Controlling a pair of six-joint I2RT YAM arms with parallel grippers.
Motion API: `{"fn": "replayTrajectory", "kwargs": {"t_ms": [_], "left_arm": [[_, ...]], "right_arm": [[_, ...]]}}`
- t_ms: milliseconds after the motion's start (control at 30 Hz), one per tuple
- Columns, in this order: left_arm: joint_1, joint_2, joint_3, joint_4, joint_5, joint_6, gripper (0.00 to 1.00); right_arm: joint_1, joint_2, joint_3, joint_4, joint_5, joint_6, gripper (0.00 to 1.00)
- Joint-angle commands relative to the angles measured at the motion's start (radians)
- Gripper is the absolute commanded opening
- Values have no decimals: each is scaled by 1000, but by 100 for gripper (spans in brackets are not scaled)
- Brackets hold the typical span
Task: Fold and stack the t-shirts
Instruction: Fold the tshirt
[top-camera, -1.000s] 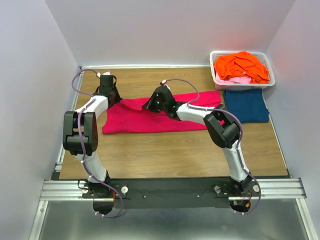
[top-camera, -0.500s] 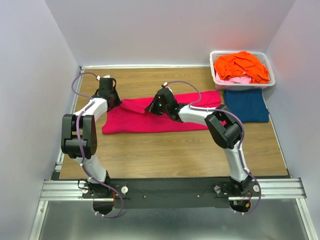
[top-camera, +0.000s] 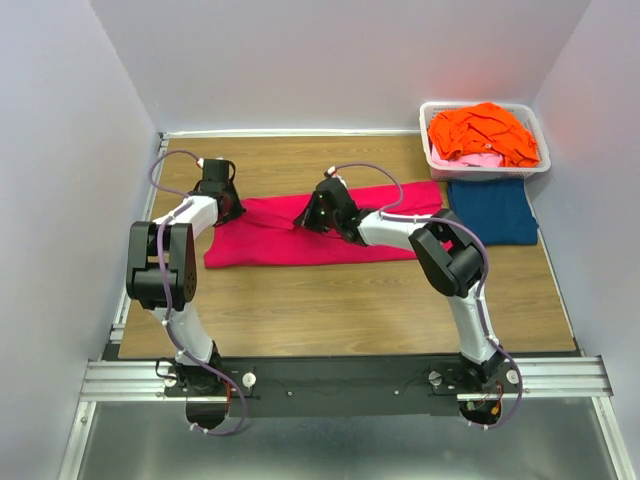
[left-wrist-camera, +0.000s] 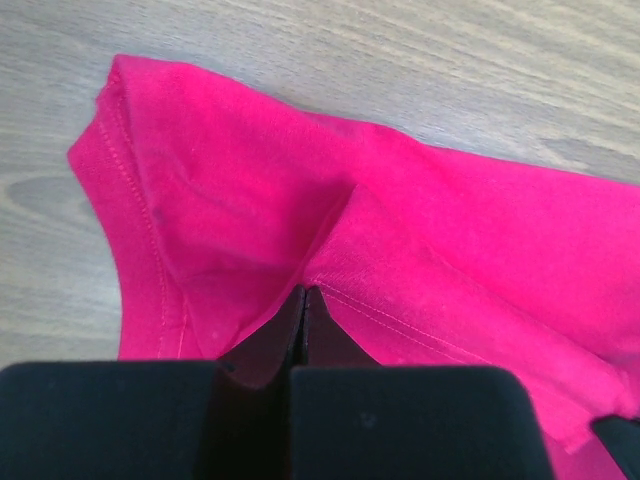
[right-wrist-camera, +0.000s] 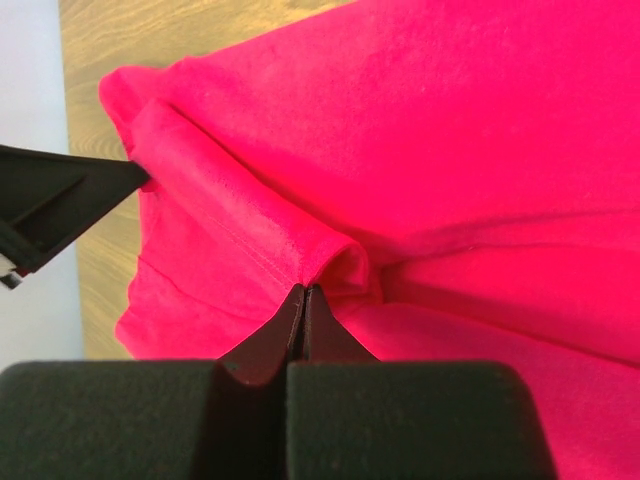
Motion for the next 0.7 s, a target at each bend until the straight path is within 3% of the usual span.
{"fn": "replayTrajectory", "kwargs": {"t_ms": [0,100,300,400,433,500,667], "left_arm": [[-7,36,32,7,-4,-3,0],[-7,33,14,14,-16,-15,0],[-5,-2,9,9,-18,-15,12],[-7,-51,6,7,-47,-18,28],[-7,-66,2,4,-56,-21,39],[-5,-120,-4,-2,-64,-24,48],[-7,-269,-90,-23,-87,-44,49]], "right_arm": [[-9,37,31,-16,10,-51,1],[-11,44,33,-24,4,-61,4],[-9,17,48,-44,-10,-93,32],[-9,-19,61,-61,4,-123,43],[-12,-41,62,-67,17,-134,47],[-20,-71,55,-82,21,-160,50],[-75,-230,-52,-154,79,-255,55]]}}
